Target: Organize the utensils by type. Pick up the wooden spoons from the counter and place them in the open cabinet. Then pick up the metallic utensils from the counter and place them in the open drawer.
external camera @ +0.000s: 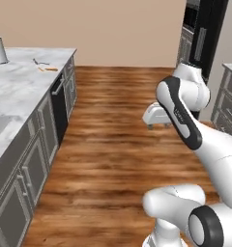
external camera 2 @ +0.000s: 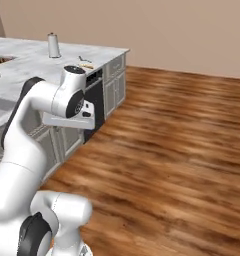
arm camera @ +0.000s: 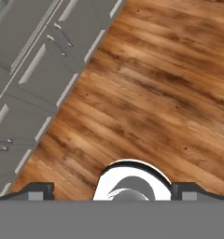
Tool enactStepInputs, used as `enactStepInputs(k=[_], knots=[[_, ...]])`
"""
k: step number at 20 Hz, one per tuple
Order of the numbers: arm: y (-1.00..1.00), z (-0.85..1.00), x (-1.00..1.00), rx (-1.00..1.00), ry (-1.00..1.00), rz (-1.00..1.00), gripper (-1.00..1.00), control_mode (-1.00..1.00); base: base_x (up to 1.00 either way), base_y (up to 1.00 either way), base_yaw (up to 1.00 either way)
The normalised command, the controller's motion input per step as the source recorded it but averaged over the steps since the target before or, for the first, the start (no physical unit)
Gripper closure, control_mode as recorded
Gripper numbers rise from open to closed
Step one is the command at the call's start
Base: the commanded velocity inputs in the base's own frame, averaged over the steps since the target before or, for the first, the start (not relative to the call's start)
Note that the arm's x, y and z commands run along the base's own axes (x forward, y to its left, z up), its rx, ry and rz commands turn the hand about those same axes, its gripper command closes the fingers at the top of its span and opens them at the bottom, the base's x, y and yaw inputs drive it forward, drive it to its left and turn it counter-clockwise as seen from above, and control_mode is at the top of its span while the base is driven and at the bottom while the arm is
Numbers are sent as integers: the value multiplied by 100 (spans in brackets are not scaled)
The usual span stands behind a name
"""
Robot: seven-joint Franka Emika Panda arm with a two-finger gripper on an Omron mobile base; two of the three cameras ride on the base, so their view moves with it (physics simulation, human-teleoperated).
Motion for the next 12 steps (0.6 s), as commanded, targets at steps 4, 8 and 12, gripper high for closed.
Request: enactStepInputs(k=[4,8,12], knots=[[0,0,0,0,0,0,-100,100,100,-1,1],[0,0,0,0,0,0,-100,100,100,-5,2],[0,0,0,0,0,0,-100,100,100,-3,7]])
